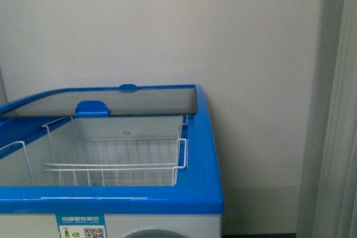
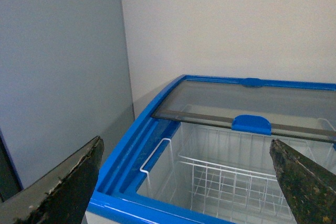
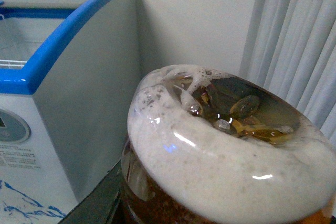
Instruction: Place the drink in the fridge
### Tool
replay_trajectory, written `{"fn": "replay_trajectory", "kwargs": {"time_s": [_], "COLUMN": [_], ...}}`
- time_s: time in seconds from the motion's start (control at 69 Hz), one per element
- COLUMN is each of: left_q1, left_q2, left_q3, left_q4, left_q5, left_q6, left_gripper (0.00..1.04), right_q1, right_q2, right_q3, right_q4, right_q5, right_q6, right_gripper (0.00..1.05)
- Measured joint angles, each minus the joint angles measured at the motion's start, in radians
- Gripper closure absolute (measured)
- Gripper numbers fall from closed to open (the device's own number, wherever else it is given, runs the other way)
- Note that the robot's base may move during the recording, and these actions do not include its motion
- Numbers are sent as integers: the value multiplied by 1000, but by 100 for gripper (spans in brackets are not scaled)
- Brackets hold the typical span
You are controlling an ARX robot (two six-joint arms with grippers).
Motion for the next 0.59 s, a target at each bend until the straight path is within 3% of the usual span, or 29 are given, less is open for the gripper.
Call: {"fn": "replay_trajectory", "kwargs": {"time_s": [0.145,0.42,0.594], "left_q1": [-79,-293,-351], "left_q2": [-127,-340,-355], "left_q3": [-58,-158,-246], "left_q4": [-36,-129,-111], "left_q5": [-82,-335,-418], "left_q6": [12,23,-13], "left_gripper": [8,8,8], "right_q1": [0,0,0], "right_q2": [0,0,0], "right_q3": [0,0,0], "right_q4": [0,0,0], "right_q5": [0,0,0], "right_q6": [0,0,0], "right_gripper": [60,60,60]}}
